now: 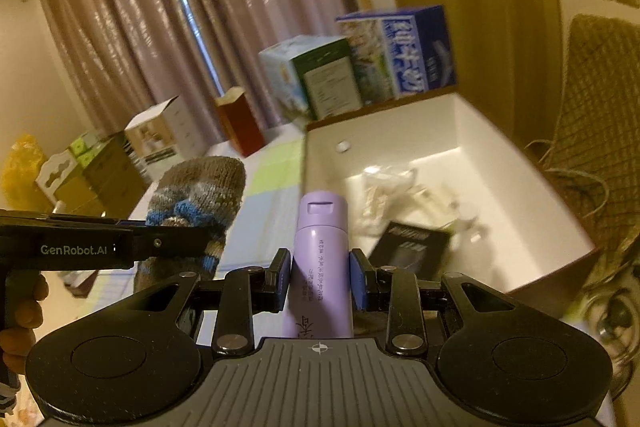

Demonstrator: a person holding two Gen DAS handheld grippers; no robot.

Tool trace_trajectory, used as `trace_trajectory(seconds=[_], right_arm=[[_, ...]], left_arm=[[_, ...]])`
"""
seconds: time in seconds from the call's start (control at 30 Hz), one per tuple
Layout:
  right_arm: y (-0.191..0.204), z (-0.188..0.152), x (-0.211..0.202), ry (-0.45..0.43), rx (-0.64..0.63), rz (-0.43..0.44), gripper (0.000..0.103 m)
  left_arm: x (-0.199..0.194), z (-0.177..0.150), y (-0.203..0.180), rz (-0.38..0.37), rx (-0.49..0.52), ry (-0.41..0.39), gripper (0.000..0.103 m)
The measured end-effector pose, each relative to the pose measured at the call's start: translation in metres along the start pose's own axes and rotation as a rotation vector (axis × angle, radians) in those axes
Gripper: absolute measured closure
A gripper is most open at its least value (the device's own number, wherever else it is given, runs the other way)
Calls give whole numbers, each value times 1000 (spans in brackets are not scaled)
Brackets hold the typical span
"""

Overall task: Organize objects
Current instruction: 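Carry the sock with left tool while right tool carries tube to box, then release the sock into box with left tool while right tool releases tube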

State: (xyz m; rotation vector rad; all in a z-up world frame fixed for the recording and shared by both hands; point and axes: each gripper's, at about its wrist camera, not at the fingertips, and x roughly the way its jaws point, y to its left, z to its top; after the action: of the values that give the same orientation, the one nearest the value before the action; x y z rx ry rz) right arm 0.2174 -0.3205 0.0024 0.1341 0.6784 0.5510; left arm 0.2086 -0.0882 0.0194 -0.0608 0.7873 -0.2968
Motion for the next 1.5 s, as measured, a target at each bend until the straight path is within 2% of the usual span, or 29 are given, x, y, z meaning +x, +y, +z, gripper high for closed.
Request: trace_trajectory(seconds=[0.23,0.37,0.77,1.03,1.27,1.5], right_arm=[[-43,33,5,-25,-56,-29,74],[-65,50,19,-22,-96,-39,74],[-120,87,98,73,-180,-67,74],[-133,99,145,128,-274,-82,74],[-135,102,167,149,-324,-93,74],[-136,105,178,152,-340,-105,74]], left_arm=[[32,27,-40,-26,25,-20,77],[53,44,-54,-16,25,-24,77],[134,91,-59,53,18,24,77],[182,111,-51,115,17,71,76],[214,118,-43,153,35,115,76],[234,116,-38,160,35,149,67]])
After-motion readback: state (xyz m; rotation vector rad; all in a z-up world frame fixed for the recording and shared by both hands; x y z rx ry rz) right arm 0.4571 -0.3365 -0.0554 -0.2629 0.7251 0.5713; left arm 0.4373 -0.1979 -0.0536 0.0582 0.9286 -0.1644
